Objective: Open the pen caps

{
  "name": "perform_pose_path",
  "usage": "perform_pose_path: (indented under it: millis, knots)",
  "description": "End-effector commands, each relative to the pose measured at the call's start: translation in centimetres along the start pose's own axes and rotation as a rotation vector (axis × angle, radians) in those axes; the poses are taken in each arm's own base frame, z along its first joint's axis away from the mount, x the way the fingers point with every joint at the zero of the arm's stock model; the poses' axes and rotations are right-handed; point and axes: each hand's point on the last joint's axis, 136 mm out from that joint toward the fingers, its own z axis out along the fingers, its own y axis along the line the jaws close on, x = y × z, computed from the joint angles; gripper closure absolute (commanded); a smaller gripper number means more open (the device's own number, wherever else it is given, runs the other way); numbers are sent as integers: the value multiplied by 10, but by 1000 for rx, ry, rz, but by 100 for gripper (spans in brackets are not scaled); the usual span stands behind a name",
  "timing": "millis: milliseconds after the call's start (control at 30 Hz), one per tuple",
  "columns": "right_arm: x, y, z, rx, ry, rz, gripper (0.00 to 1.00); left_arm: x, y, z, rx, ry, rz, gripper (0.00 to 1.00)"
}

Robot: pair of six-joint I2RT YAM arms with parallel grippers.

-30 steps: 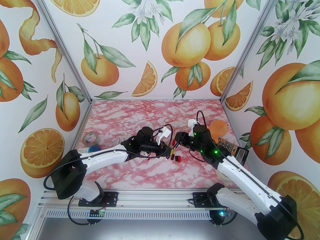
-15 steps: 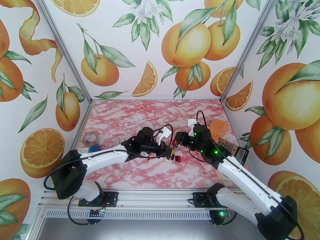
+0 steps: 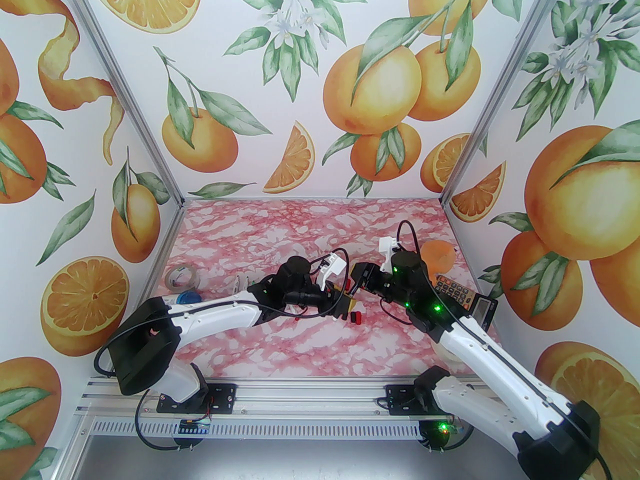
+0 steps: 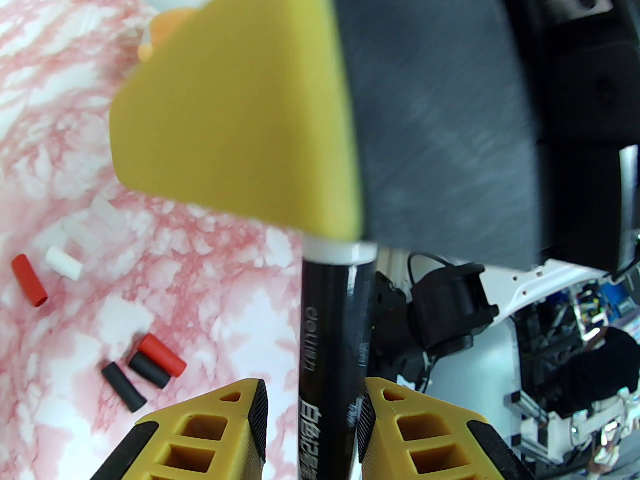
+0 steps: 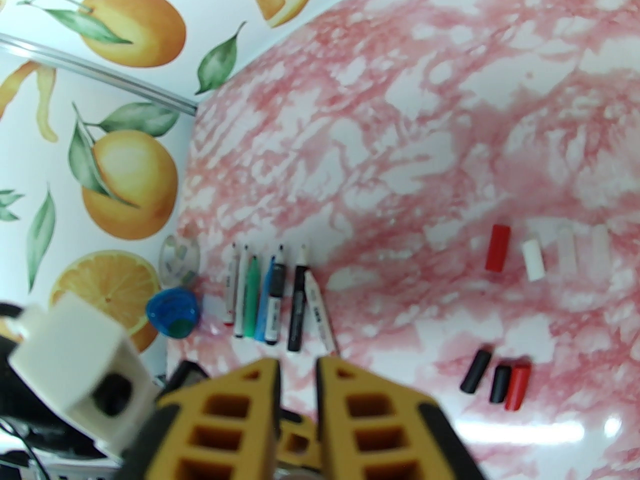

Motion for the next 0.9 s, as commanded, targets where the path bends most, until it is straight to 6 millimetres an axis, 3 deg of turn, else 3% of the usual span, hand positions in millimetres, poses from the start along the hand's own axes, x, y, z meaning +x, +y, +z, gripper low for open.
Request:
perform_pose_path:
  millis: [0,167,400,567,700,867]
  knots:
    - [-5,11,-4,-48,-19,9,90,-11,-9,4,33,-41,17,66]
    - [-1,11,1,-66,2,9,90,-14,-14,9,66,-41,7,70]
    - [4,0,2,-23,17,-15,90,-13,-12,6,38,-37,15,84]
    - [7,0,6,-18,37,-29,90,-12,-14,6,49,-27,16,81]
    - [9,-3,8,-5,54,-39,90,-12,-16,6,58,-25,19,71]
    - [13,-6,9,2,67,-42,91,-13,-19,4,64,-26,24,73]
